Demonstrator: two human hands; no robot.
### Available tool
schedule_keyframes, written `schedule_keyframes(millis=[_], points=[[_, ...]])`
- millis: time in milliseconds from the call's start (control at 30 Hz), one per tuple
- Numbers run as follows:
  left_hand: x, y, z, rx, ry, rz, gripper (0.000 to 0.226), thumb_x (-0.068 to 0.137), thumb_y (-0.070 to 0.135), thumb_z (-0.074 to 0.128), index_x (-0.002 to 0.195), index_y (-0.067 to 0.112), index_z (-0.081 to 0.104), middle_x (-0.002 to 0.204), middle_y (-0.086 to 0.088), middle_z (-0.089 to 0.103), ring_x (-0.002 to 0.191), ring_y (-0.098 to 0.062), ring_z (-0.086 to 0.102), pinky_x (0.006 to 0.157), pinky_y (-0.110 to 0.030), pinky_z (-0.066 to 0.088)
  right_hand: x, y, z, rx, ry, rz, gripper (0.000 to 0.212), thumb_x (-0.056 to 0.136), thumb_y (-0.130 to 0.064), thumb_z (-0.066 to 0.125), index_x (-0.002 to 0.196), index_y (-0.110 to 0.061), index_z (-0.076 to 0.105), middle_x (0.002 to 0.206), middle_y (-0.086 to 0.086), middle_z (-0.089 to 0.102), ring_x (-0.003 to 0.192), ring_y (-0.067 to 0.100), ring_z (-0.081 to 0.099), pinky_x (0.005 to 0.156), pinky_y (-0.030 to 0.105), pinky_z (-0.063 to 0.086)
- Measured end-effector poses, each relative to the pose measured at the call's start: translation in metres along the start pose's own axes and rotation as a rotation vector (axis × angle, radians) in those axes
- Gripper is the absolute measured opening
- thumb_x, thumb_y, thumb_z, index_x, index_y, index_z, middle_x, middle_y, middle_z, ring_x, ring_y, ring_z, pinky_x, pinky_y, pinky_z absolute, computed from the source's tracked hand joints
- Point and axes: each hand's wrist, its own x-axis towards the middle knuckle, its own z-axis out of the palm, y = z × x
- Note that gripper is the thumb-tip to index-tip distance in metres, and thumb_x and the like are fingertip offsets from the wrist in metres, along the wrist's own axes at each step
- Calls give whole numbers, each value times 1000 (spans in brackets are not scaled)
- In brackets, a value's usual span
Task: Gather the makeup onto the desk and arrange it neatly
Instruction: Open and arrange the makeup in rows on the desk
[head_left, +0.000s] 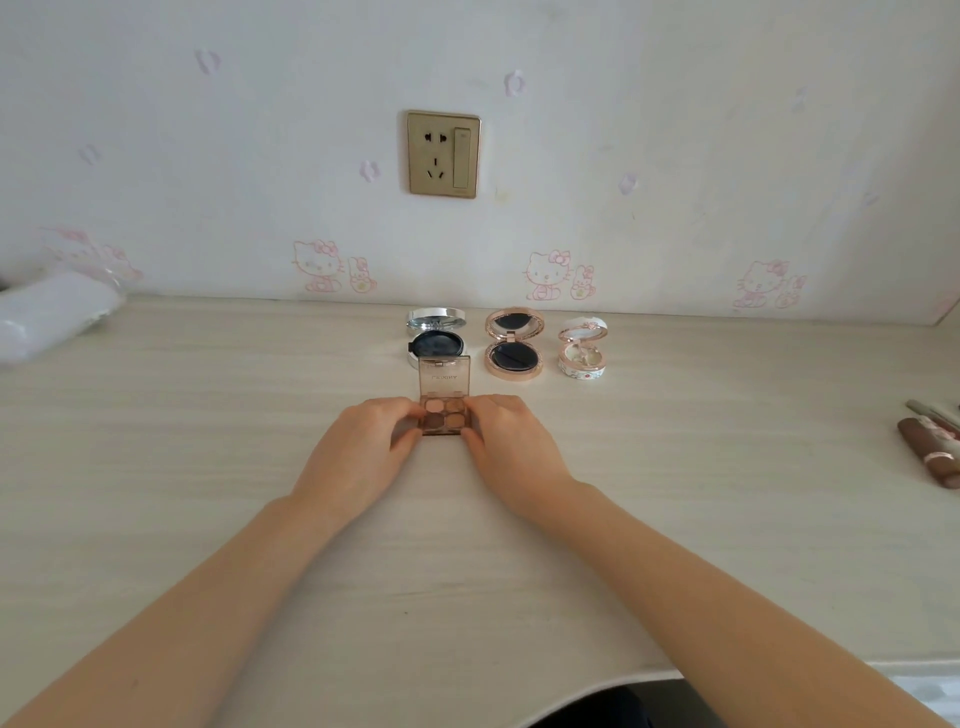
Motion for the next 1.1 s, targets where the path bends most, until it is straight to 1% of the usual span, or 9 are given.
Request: schedule_keyframes(millis=[200, 300, 533, 667, 733, 800, 867, 1033, 1100], points=[[12, -9, 2, 21, 19, 21, 22, 88, 12, 63, 108, 18, 69, 103, 0, 69, 98, -21, 61, 85, -30, 46, 16, -1, 6, 14, 6, 9, 31, 95, -17, 47, 125, -9, 54, 126, 7, 56, 123, 26, 42, 97, 36, 39], [15, -12, 3, 15, 21, 13, 23, 87, 13, 63, 108, 19, 69, 105, 0, 69, 99, -21, 62, 87, -32, 47, 17, -1, 7, 13, 13, 8, 34, 95, -17, 47, 129, -10, 51, 128, 7, 55, 123, 26, 42, 98, 36, 39], [13, -13, 4, 19, 31, 23, 22, 88, 12, 62, 109, 18, 69, 105, -1, 68, 100, -21, 60, 86, -29, 45, 16, 0, 6, 27, 18, -12, 37, 96, -17, 47, 132, -11, 47, 130, 7, 53, 124, 25, 42, 100, 36, 38], [11, -13, 3, 25, 38, 11, 24, 88, 14, 62, 111, 18, 68, 109, -1, 68, 104, -21, 59, 89, -27, 43, 12, 3, 4, 60, 22, -17, 37, 95, -18, 46, 131, -11, 47, 129, 7, 53, 125, 23, 42, 102, 33, 38], [7, -12, 1, 59, 50, 24, 26, 88, 14, 62, 113, 17, 67, 113, -2, 66, 111, -21, 56, 92, -26, 40, 7, 7, 0, 52, 13, -14, 38, 96, -20, 46, 133, -10, 45, 132, 7, 51, 127, 23, 40, 103, 32, 37], [3, -9, -2, 116, 58, 45, 28, 88, 14, 62, 116, 16, 65, 119, -3, 64, 120, -20, 51, 96, -28, 39, 0, 11, -4, 25, 2, -16, 42, 97, -21, 45, 137, -10, 42, 135, 7, 49, 130, 22, 37, 106, 32, 34], [-2, -2, -3, 158, 60, 72, 30, 89, 16, 60, 119, 16, 64, 122, -4, 62, 125, -18, 48, 97, -32, 41, -8, 16, -9, -3, 0, -18, 44, 97, -22, 44, 140, -11, 40, 138, 7, 47, 133, 21, 35, 107, 32, 33], [-12, 22, 1, 138, 60, 163, 29, 89, 15, 60, 118, 16, 65, 126, -1, 62, 126, -16, 48, 97, -31, 43, -36, 34, -25, -92, 24, -6, 43, 98, -22, 42, 140, -13, 39, 141, 4, 44, 138, 20, 29, 107, 31, 32], [-17, 34, 7, 125, 34, 192, 28, 90, 17, 58, 118, 16, 64, 125, 0, 61, 125, -15, 48, 97, -34, 46, -52, 44, -33, -144, 35, -4, 44, 99, -23, 41, 141, -14, 38, 143, 2, 43, 140, 19, 26, 107, 29, 30]])
